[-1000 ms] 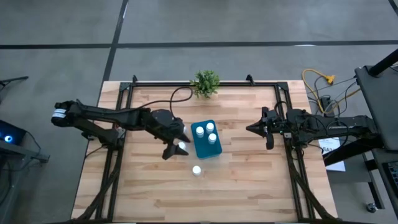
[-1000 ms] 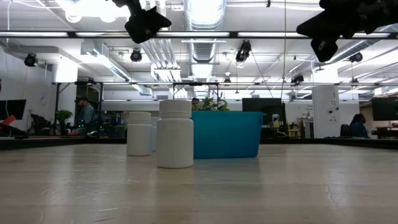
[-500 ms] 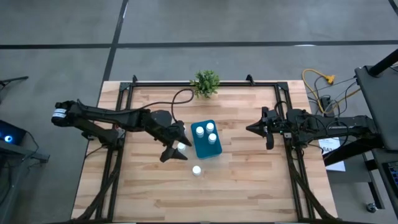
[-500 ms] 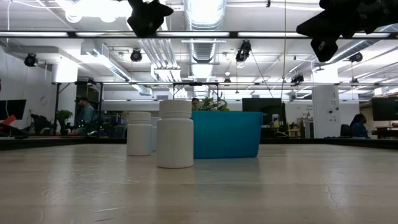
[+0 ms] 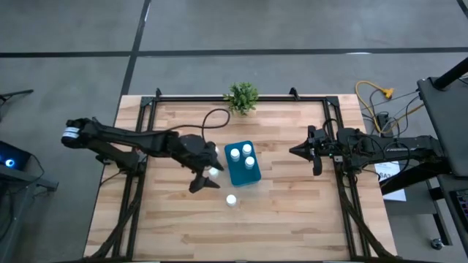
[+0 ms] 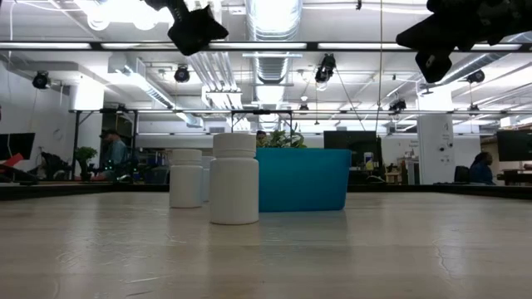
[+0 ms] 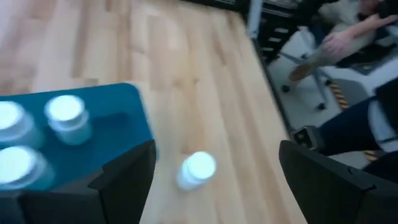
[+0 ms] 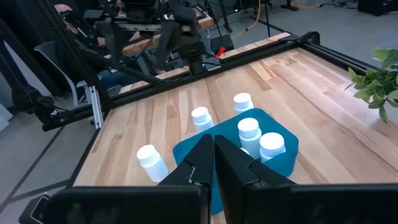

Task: Pick and place pill bottles into a basket
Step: Put the top white medicine bottle into the blue bin

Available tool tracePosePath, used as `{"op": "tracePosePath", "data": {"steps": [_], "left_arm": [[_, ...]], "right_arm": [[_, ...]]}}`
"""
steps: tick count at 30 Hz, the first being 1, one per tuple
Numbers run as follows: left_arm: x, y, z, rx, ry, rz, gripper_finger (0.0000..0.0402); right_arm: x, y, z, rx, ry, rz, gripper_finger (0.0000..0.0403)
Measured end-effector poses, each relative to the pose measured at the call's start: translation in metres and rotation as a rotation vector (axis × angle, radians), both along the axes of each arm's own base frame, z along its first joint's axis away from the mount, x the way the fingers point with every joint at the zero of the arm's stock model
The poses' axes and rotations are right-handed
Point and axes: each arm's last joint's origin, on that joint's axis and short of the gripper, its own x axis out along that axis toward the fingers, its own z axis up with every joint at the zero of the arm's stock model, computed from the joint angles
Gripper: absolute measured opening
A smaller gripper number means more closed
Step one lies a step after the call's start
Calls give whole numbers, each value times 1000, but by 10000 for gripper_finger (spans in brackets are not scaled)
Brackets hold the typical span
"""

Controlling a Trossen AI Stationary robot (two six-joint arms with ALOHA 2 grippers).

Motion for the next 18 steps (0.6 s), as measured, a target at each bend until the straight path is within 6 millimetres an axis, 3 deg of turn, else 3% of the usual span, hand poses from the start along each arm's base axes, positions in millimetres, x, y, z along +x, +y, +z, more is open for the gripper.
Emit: {"op": "tracePosePath", "data": {"steps": [18], "left_arm": [[-6,2,-3,64,48,41,322]], "right_arm": [[0,0,0,2,-3,0,8]]}}
